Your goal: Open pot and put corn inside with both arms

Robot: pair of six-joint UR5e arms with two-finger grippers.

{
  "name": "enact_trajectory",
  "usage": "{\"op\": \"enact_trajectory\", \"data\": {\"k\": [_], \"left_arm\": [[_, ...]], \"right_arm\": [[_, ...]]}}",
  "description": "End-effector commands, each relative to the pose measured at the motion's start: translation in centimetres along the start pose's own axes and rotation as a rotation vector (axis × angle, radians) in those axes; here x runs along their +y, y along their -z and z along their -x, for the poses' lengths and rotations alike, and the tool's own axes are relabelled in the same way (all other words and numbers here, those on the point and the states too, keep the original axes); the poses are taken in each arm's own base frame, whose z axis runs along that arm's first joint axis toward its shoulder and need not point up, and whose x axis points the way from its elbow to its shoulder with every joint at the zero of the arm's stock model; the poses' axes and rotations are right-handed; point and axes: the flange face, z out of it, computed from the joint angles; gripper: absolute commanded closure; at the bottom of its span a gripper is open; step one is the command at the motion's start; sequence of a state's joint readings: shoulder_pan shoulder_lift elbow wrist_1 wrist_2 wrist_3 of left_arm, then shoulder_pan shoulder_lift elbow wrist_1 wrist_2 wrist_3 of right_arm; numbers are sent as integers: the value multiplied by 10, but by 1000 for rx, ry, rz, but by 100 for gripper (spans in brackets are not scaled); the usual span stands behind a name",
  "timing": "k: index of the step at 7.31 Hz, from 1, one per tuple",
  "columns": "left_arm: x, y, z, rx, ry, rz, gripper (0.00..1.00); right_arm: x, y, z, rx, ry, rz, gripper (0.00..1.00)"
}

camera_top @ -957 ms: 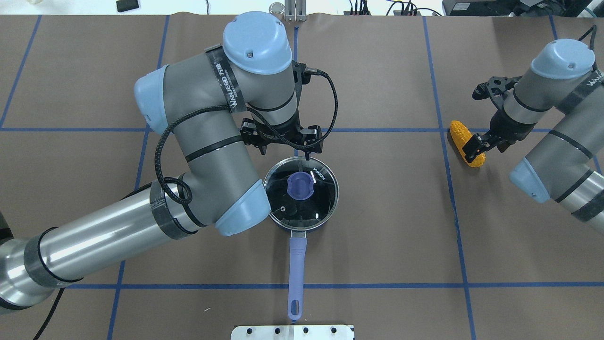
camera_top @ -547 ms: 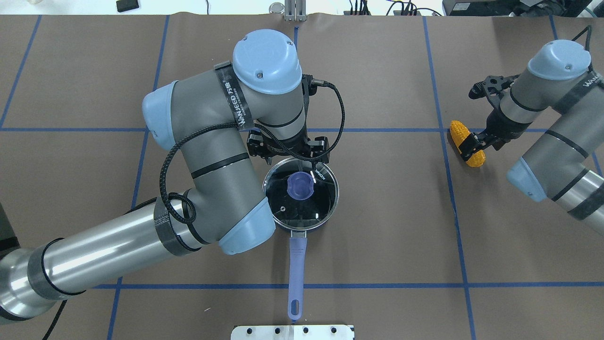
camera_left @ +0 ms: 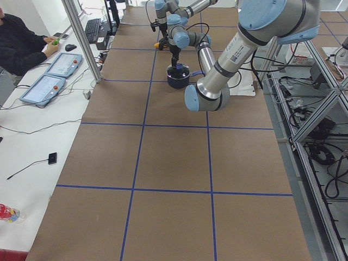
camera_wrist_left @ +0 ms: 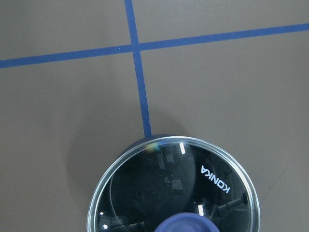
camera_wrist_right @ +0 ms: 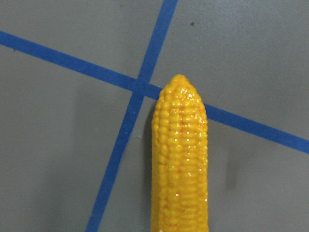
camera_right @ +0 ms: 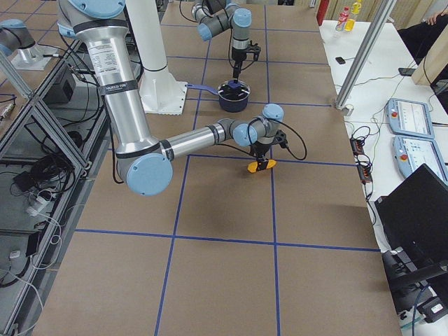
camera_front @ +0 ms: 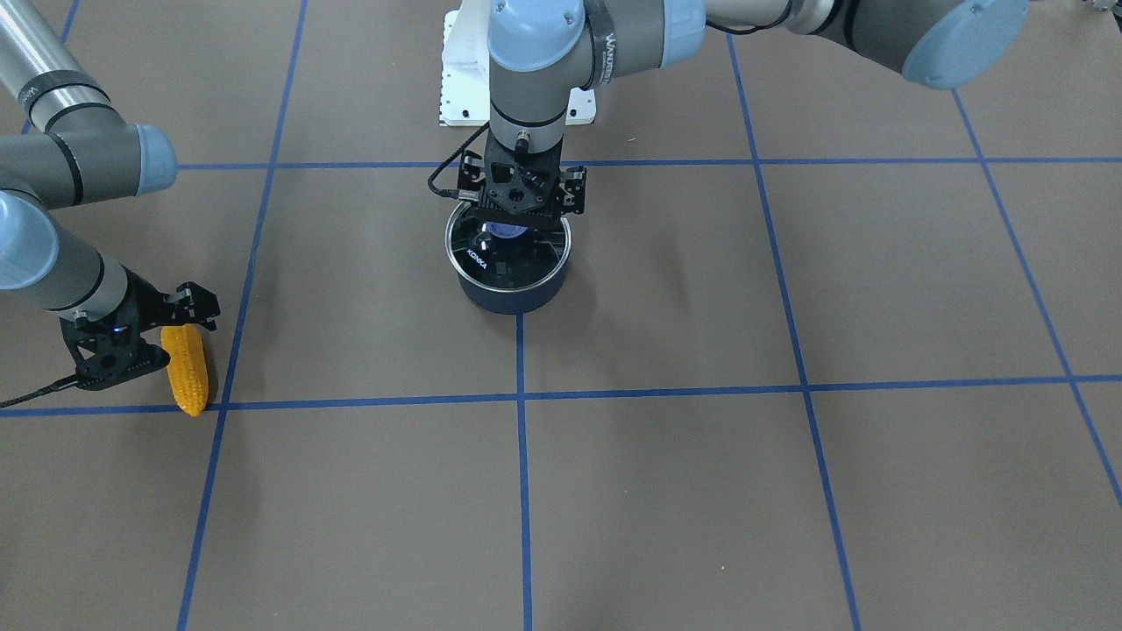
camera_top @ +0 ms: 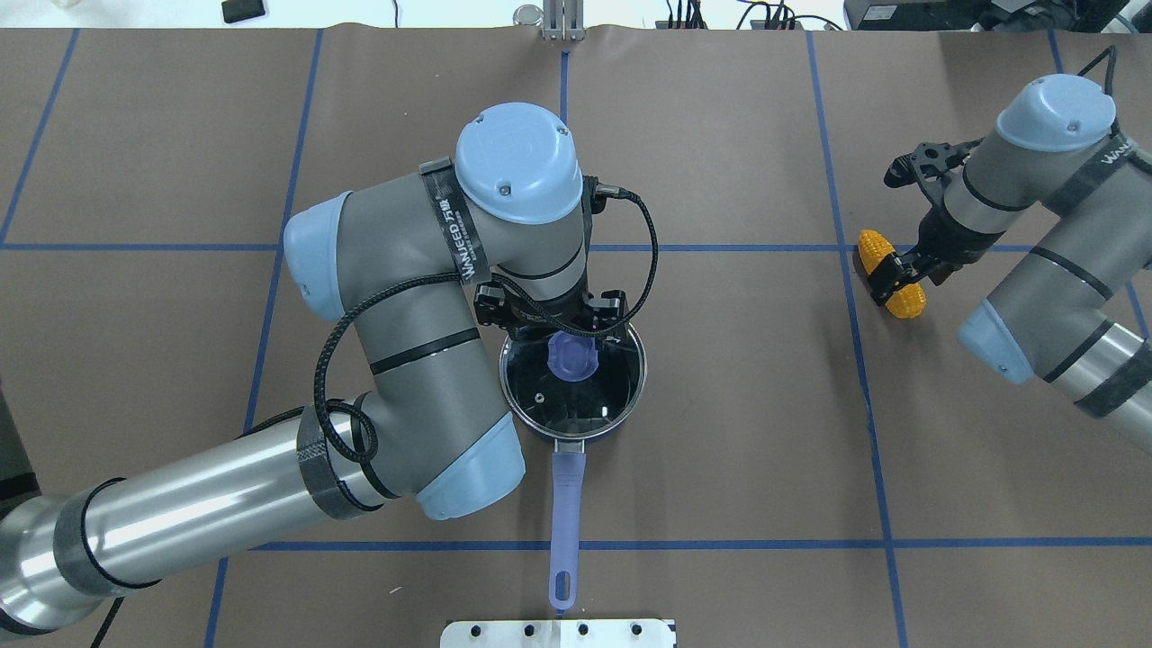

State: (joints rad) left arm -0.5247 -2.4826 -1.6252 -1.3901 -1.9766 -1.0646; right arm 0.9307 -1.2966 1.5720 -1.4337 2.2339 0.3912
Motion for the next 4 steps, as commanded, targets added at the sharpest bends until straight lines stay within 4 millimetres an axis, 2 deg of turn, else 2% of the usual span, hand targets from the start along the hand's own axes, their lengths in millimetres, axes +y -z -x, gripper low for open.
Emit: {"op": "enact_trajectory", "data": {"k": [1,4], "left_arm": [[5,-6,-2,-5,-5,7,1],[5,-8,-3,-5,-8,8,1]], "right_arm": [[1,-4,3,0,4,9,12],[3,-19,9,17,13,34,15]]}}
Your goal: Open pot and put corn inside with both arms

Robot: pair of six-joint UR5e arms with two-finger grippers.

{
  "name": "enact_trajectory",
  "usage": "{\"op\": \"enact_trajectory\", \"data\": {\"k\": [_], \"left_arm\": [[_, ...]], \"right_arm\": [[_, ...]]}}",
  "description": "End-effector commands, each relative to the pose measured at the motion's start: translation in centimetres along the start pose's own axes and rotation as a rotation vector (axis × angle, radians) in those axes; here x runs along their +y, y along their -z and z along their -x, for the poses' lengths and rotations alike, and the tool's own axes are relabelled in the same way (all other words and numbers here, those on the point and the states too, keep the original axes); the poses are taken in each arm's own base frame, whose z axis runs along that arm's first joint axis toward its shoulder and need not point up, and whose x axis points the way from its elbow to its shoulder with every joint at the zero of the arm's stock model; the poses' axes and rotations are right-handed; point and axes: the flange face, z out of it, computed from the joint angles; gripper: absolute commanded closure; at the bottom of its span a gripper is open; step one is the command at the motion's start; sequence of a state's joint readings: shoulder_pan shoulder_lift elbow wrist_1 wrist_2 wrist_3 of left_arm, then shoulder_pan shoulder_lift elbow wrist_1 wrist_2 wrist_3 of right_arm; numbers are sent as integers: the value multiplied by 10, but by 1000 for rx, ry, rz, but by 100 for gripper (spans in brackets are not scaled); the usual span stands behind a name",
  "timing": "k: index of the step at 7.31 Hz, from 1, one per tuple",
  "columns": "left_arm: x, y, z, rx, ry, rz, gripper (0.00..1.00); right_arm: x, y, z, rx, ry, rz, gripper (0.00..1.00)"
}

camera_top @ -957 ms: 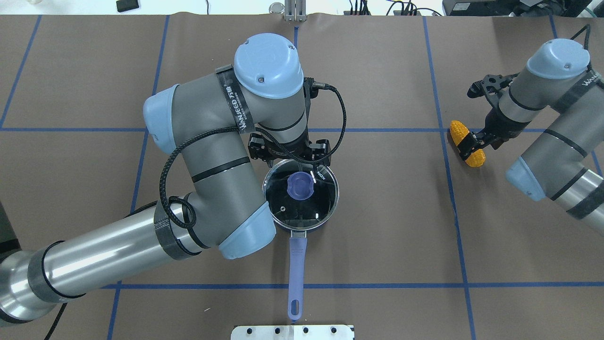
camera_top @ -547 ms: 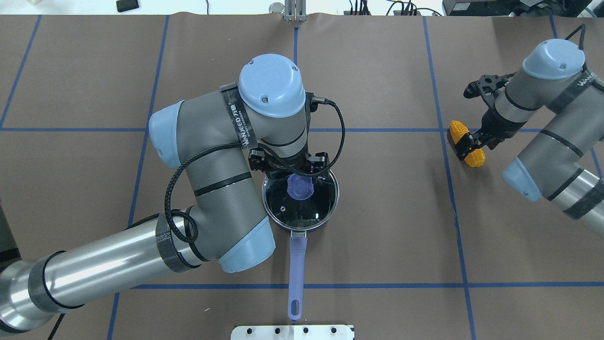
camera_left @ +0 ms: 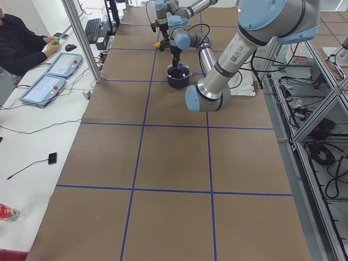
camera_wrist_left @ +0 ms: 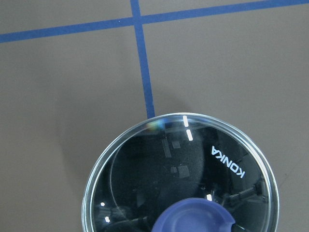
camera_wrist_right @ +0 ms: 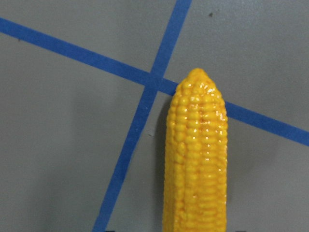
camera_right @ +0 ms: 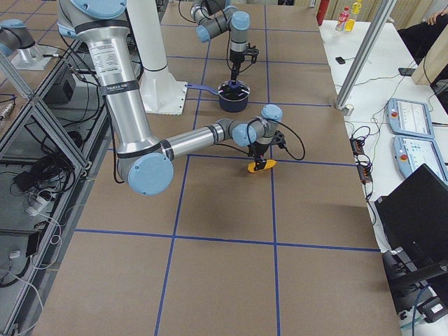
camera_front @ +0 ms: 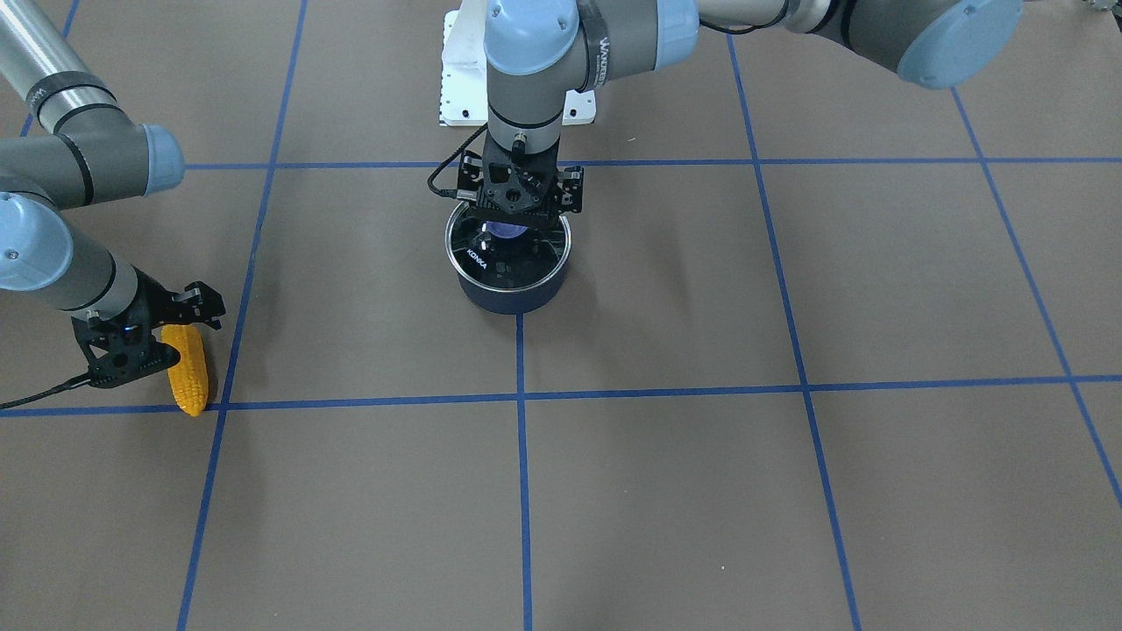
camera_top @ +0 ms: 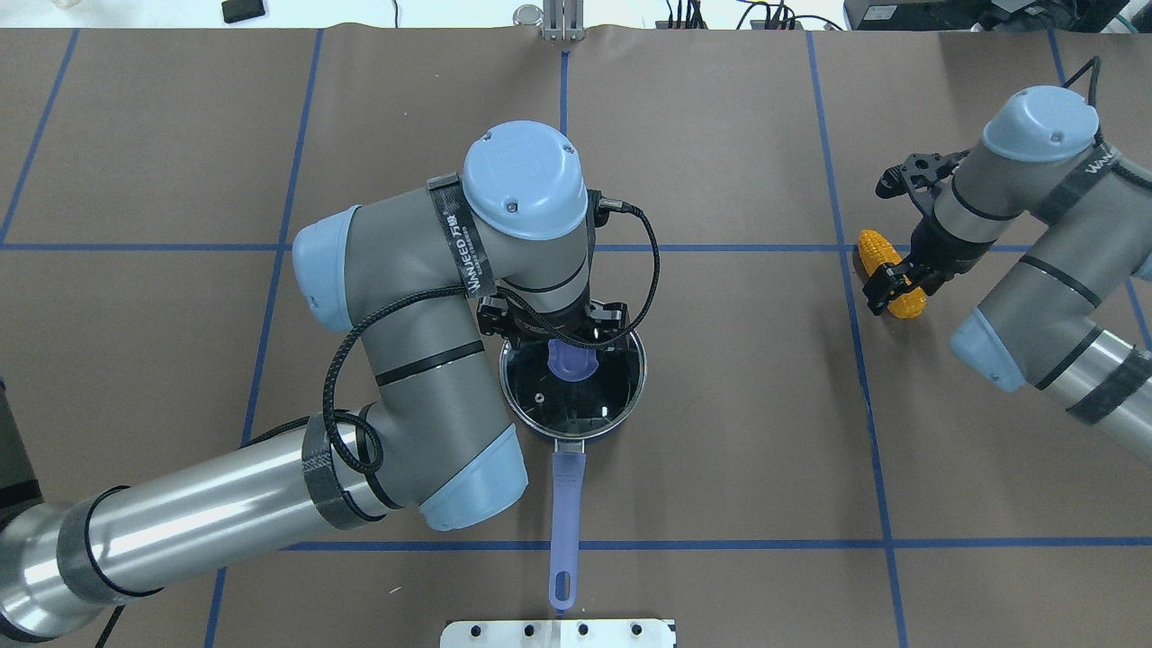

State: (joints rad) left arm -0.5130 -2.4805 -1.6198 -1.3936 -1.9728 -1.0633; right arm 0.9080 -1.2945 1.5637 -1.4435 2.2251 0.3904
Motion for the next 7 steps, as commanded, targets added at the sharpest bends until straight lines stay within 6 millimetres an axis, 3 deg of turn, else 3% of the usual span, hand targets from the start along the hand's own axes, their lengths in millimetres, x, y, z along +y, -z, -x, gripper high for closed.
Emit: {"op": "enact_trajectory", "data": {"k": [1,3,6,7], "left_arm": [[0,-1,0,-1,0,1,1],[1,-2,0,-2,-2,3,1],[1,-2,0,-2,-4,3,1],[1,-3,0,-2,-4,3,1]], "right_arm": [[0,-11,0,18,12,15,20],[-8,-1,4,9,16,-2,30],[-8,2,-2,14,8,-6,66],[-7,1,-3,16,7,-6,70]]}}
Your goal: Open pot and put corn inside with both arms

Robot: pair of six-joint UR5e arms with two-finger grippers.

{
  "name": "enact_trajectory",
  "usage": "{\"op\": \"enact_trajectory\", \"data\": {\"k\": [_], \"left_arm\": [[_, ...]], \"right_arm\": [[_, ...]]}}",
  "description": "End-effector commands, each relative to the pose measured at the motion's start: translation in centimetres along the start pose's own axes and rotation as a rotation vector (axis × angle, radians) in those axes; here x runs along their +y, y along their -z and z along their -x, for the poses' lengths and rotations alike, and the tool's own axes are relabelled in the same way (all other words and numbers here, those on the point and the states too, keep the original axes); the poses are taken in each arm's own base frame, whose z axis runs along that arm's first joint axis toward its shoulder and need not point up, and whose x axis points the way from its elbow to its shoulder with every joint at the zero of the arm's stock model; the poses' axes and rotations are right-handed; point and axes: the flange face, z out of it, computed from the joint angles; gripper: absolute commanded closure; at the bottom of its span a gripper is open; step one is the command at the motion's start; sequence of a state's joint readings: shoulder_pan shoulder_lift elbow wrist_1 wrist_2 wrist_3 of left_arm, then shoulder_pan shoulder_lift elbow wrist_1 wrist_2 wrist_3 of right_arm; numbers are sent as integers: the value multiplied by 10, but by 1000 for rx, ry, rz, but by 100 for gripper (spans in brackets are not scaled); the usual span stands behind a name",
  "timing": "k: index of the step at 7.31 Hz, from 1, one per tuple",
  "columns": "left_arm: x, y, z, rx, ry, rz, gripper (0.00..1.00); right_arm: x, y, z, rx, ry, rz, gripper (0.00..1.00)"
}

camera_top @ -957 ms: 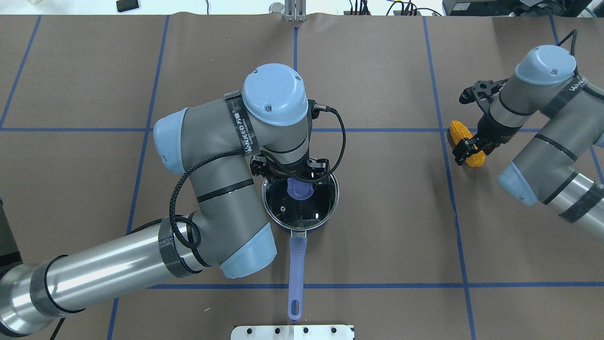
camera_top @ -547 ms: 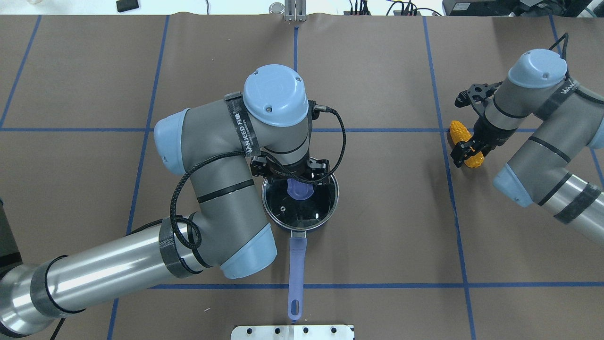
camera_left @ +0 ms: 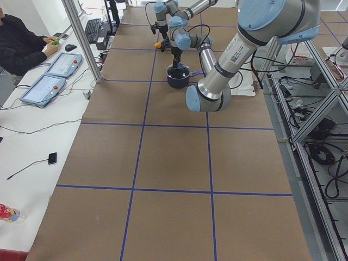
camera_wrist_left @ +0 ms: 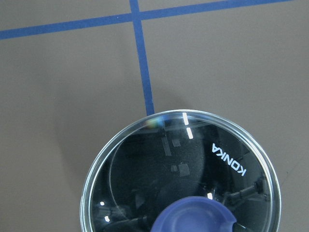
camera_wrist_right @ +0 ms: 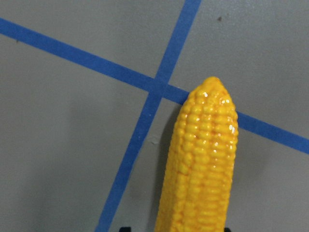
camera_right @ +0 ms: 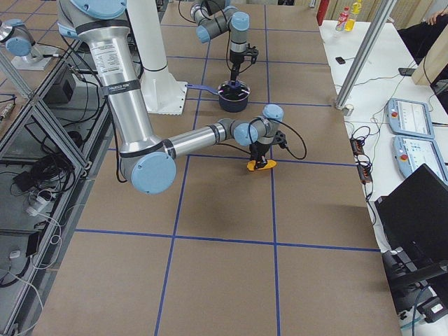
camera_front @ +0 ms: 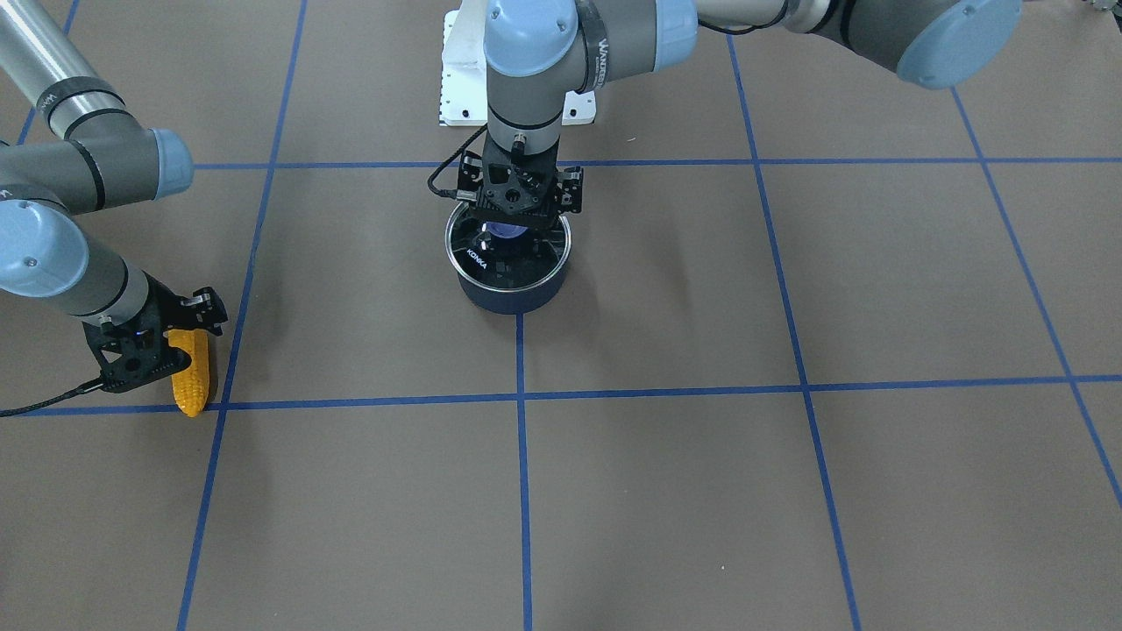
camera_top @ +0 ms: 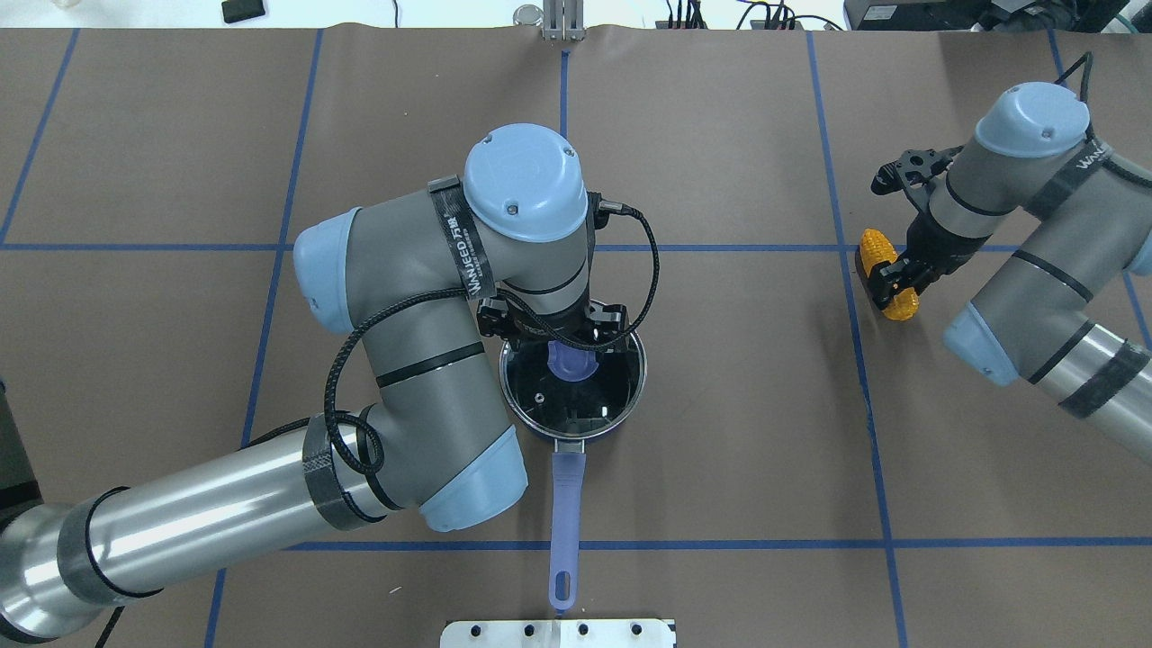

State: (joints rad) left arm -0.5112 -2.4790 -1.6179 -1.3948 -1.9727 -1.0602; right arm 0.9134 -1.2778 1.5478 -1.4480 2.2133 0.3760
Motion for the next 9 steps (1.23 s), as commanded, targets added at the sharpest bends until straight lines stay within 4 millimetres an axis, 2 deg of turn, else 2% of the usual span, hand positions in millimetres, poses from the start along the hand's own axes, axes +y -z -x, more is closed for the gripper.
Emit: {"op": "enact_trajectory", "data": {"k": [1,5,7,8,9], "left_arm": [[2,-2,-2,1,-4,5,1],[8,-19,-11,21,-22,10,1],[8,-19,-12,28,-29,8,3],[8,-19,-12,28,-26,8,10],[8,-19,-12,28,-25,8,25]], "right_arm": [[0,0,-1,3,-1,-2,71],[-4,13,-4,0,-5,-24,74],[-11,34,-3,-9,-16,-43,74],[-15,46,3,-10,-16,-52,74],[-23,61,17,-14,-12,-61,74]]}}
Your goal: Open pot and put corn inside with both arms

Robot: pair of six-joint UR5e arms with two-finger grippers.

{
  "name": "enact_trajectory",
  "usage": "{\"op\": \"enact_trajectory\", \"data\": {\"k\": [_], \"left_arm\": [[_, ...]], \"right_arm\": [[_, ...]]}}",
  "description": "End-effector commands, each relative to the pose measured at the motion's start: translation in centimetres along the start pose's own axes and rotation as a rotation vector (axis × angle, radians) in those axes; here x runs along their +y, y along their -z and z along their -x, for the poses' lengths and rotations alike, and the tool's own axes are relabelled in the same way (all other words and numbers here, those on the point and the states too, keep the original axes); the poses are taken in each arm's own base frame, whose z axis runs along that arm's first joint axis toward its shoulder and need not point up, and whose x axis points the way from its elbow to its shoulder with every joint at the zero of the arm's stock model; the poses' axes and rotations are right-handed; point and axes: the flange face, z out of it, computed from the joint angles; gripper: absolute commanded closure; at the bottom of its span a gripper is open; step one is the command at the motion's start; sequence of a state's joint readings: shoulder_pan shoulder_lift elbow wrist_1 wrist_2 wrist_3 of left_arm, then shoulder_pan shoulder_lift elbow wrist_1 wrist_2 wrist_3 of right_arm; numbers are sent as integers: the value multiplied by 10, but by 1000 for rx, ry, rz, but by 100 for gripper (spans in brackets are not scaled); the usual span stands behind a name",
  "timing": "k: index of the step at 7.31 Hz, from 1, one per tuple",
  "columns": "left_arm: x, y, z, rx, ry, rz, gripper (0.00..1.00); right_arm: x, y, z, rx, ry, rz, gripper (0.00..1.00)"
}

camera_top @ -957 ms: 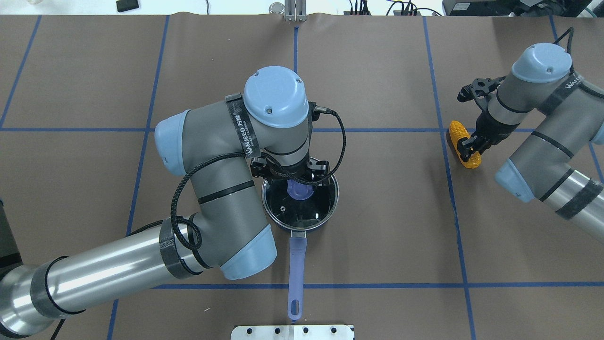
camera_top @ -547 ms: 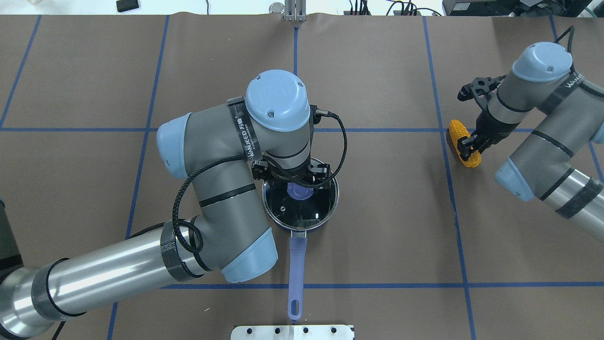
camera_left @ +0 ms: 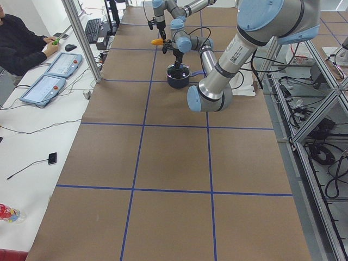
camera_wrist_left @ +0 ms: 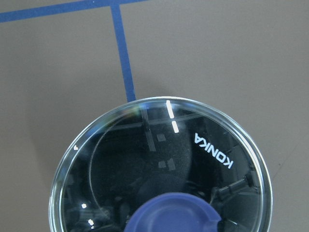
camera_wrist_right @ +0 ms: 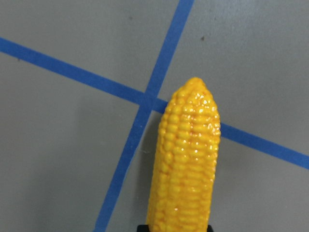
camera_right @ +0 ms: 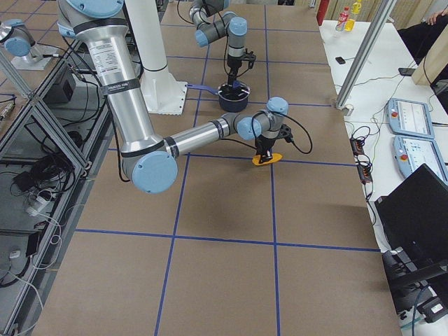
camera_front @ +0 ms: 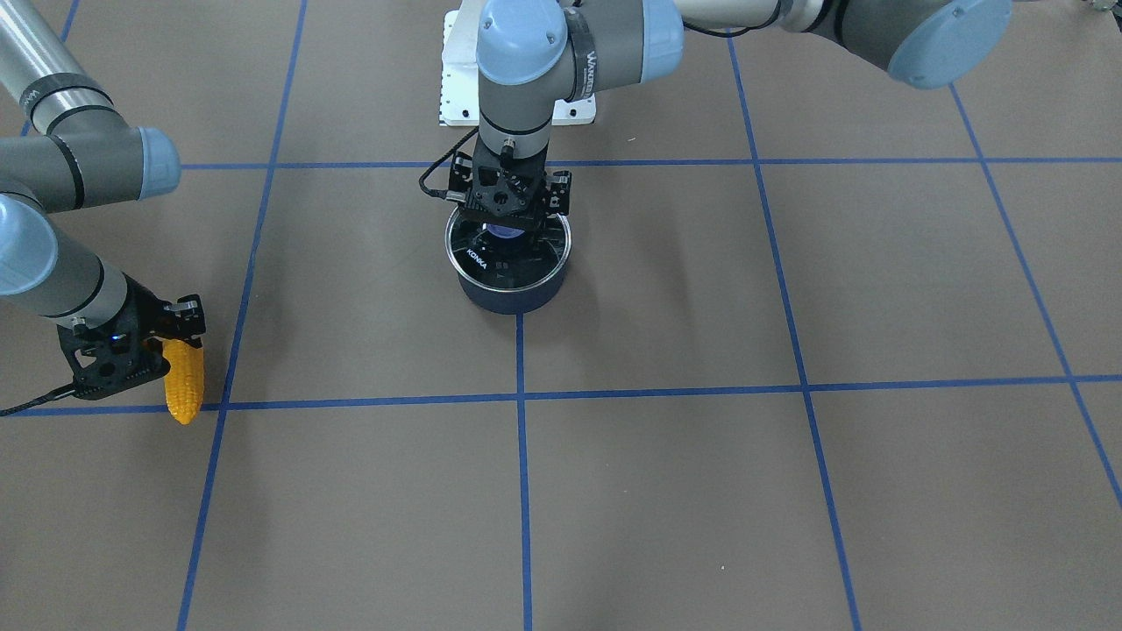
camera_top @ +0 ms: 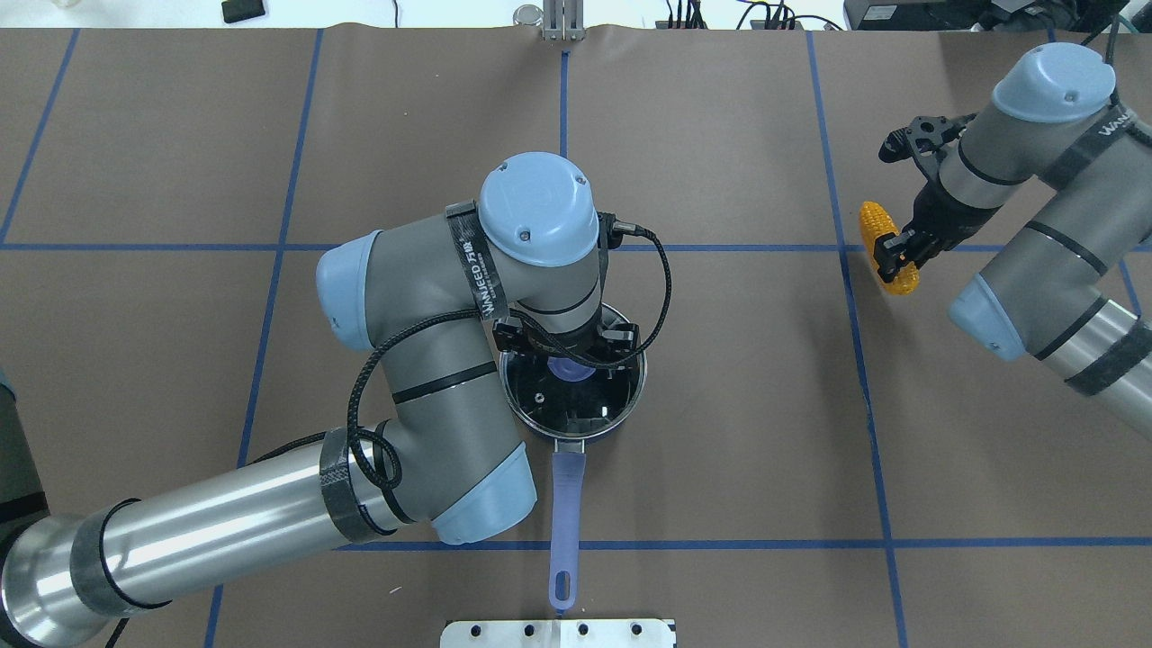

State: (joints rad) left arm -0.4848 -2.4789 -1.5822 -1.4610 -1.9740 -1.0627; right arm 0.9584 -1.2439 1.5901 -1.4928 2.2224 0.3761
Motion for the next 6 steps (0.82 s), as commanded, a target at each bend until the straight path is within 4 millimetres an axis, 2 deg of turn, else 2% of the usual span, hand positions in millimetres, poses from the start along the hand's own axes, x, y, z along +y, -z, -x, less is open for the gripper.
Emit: {"op": "enact_trajectory", "data": {"k": [1,2,5,6], "left_arm": [[0,0,0,2,3,-1,34],[1,1,-1,4,2,0,37],[1,5,-1,12,-1,-6,42],[2,12,-2,24,-6,-8,43]], "right_arm": [[-20,37,35,-6,5,-15,74],[-28,52,51,-4,0,-12,74],[-28,68,73,-18,21,-36,74],[-27,75,90,-42,29,-45,74]]}}
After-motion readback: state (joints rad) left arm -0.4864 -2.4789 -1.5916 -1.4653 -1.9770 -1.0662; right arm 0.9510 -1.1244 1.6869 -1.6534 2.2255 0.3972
